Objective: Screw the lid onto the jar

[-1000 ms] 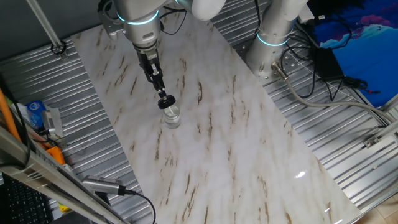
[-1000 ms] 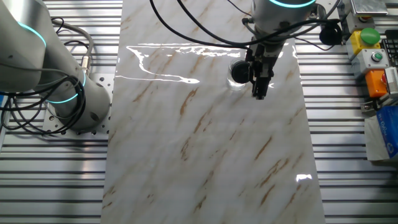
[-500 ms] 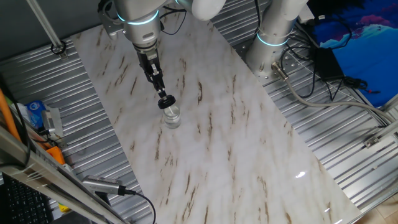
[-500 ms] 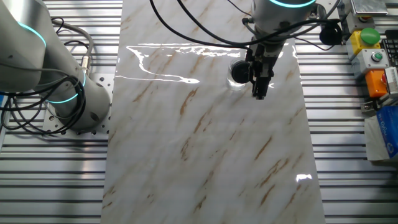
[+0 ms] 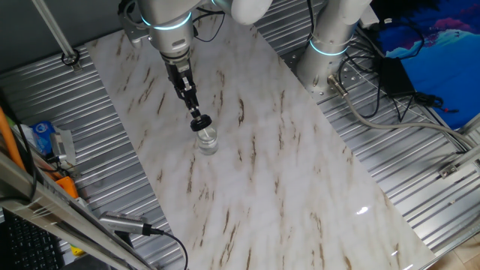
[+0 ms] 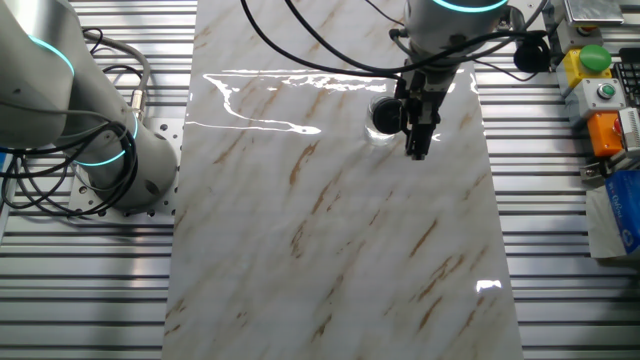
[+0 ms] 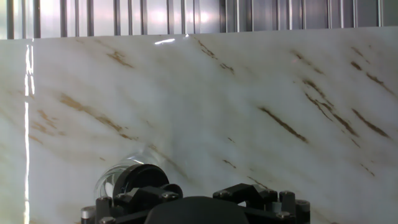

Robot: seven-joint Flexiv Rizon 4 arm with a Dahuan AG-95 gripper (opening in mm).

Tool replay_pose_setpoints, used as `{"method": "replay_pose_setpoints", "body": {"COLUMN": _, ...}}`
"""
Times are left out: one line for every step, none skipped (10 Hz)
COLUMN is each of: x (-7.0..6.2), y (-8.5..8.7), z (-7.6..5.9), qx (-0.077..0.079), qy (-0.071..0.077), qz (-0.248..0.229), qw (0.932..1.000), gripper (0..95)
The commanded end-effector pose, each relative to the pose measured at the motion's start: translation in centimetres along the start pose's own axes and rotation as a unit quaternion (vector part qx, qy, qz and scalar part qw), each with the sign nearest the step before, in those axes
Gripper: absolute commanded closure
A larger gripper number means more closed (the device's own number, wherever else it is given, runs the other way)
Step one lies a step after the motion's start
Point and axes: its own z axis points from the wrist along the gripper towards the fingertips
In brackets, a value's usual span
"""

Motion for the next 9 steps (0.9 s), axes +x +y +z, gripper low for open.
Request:
{"method": "replay_pose_setpoints", "body": {"x": 0.03, "y": 0.00, "z": -0.01, "qx": -0.008, "qy": -0.012, "qz": -0.012, "qw": 0.9998, "gripper": 95.0}}
{"method": "replay_pose_setpoints", "body": {"x": 0.03, "y": 0.00, "z": -0.01, "qx": -0.005, "qy": -0.012, "qz": -0.012, "qw": 0.9998, "gripper": 95.0}}
{"method": "replay_pose_setpoints", "body": {"x": 0.03, "y": 0.00, "z": -0.01, "qx": -0.005, "qy": -0.012, "qz": -0.012, "qw": 0.9998, "gripper": 95.0}}
{"method": "replay_pose_setpoints", "body": {"x": 0.03, "y": 0.00, "z": -0.01, "qx": -0.005, "qy": -0.012, "qz": -0.012, "qw": 0.9998, "gripper": 95.0}}
{"method": "replay_pose_setpoints", "body": {"x": 0.03, "y": 0.00, "z": -0.01, "qx": -0.005, "qy": -0.011, "qz": -0.012, "qw": 0.9998, "gripper": 95.0}}
{"method": "replay_pose_setpoints", "body": {"x": 0.03, "y": 0.00, "z": -0.01, "qx": -0.005, "qy": -0.011, "qz": -0.013, "qw": 0.9998, "gripper": 95.0}}
{"method": "replay_pose_setpoints", "body": {"x": 0.03, "y": 0.00, "z": -0.01, "qx": -0.004, "qy": -0.011, "qz": -0.013, "qw": 0.9998, "gripper": 95.0}}
{"method": "replay_pose_setpoints", "body": {"x": 0.03, "y": 0.00, "z": -0.01, "qx": -0.004, "qy": -0.011, "qz": -0.013, "qw": 0.9998, "gripper": 95.0}}
{"method": "replay_pose_setpoints", "body": {"x": 0.03, "y": 0.00, "z": -0.01, "qx": -0.004, "qy": -0.011, "qz": -0.013, "qw": 0.9998, "gripper": 95.0}}
